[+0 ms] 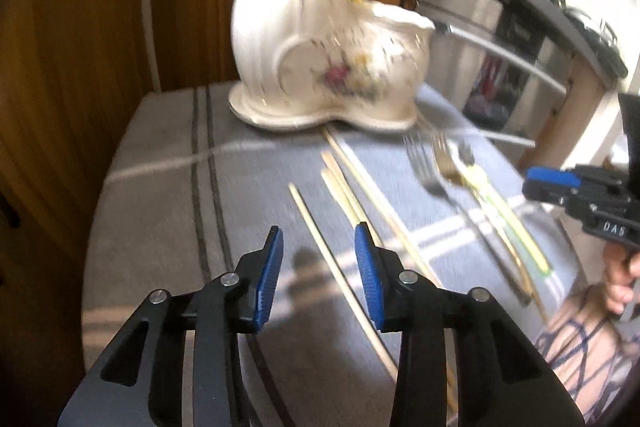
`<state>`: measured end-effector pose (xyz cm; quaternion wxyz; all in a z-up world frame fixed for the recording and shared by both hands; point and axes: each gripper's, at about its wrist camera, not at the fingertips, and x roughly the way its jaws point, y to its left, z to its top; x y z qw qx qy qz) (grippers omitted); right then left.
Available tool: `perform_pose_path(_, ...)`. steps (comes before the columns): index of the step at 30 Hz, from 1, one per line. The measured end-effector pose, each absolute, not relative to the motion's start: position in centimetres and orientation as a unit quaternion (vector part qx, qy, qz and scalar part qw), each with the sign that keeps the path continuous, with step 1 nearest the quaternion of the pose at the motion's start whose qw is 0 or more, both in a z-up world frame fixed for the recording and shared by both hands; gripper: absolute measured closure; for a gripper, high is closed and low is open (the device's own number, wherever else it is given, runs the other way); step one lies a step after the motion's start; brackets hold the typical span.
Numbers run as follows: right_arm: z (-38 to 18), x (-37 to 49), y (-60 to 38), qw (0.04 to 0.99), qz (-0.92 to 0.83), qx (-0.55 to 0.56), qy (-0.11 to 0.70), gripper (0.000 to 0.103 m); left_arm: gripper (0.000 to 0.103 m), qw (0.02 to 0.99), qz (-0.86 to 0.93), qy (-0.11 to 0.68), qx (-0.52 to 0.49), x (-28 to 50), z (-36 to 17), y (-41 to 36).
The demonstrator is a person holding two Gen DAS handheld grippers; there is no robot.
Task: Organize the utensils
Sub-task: 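Move both tools back down to the utensils on the tablecloth, then grasp the second yellow utensil with right tool while left tool reaches another chopstick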
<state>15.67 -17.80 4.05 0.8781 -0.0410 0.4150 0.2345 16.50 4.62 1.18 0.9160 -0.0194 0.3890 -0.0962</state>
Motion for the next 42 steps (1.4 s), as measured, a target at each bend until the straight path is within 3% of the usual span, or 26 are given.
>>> perform_pose_path(7, 2.4, 15.9, -16.3, 0.861, 0.238, -0.074, 0.443, 0.077, 0.071, 0.91, -0.099, 0.4, 0.044, 15.8, 0.1, 2.8)
perform_pose_path(10, 1.6, 16.5, -15.7, 0.852, 0.237, -0.085, 0.458, 0.088, 0.082, 0.911, -0.095, 0.398, 0.061, 16.1, 0.1, 2.8)
perform_pose_path(17, 1.8, 18.0, -15.5, 0.837, 0.239, -0.086, 0.485, 0.093, 0.093, 0.903, -0.115, 0.41, 0.059, 17.1, 0.5, 4.2)
perform_pose_path(24, 4.2, 18.1, -17.7, 0.85, 0.219, -0.087, 0.471, 0.094, 0.093, 0.885, -0.137, 0.438, 0.075, 17.4, 0.7, 4.7)
perform_pose_path(35, 1.7, 20.0, -20.8, 0.828, 0.193, -0.092, 0.519, 0.094, 0.09, 0.871, -0.127, 0.467, 0.08, 16.8, 1.0, 4.9)
perform_pose_path(42, 1.9, 21.0, -19.4, 0.81, 0.194, -0.137, 0.536, 0.094, 0.083, 0.854, -0.137, 0.496, 0.072, 17.4, 1.1, 5.2)
